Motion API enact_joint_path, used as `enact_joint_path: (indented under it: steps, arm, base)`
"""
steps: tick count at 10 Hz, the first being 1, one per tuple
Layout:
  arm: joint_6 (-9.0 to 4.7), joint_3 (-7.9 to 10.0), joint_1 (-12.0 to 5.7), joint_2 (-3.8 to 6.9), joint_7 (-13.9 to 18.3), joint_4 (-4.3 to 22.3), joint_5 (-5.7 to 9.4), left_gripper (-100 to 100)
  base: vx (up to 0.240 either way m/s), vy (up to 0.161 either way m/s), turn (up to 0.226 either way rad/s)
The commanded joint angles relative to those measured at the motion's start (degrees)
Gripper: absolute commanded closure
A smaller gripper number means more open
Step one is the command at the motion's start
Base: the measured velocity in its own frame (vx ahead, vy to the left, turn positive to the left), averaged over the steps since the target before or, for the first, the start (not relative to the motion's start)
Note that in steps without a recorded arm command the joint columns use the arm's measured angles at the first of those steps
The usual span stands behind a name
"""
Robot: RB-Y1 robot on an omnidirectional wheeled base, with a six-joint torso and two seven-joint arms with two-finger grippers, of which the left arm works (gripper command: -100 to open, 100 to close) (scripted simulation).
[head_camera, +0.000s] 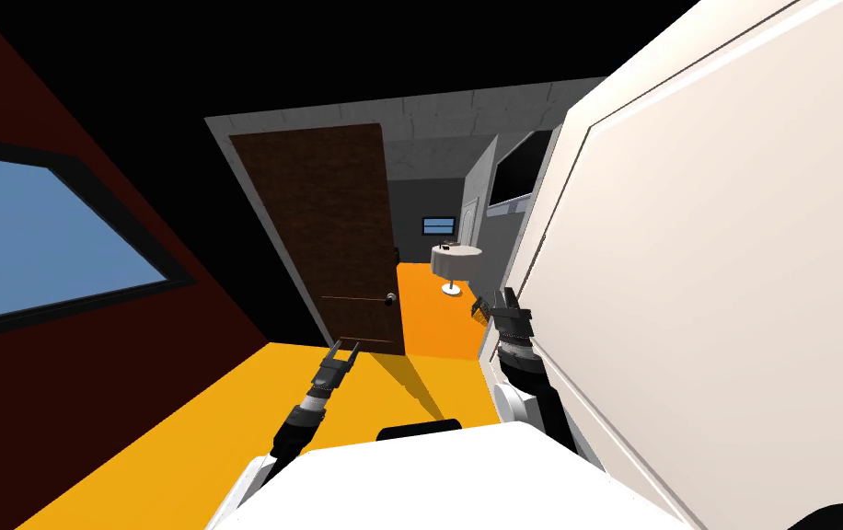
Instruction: Pull the door open
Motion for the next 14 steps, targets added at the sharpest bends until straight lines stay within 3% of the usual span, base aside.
enact_joint_path:
  steps: [1, 5, 14]
  arm:
    - [-0.57, 0.75, -0.57, -0.25, -1.3, 2.1, -1.7, -100]
    - [-2.66, 3.01, -2.07, -1.2, -5.2, 8.5, -6.32, -100]
    - [-5.42, 6.0, -4.05, -3.27, -10.4, 17.0, -12.46, -100]
  base:
    - [0.119, -0.051, 0.058]
    - [0.187, -0.048, 0.072]
    - [0.13, -0.035, 0.046]
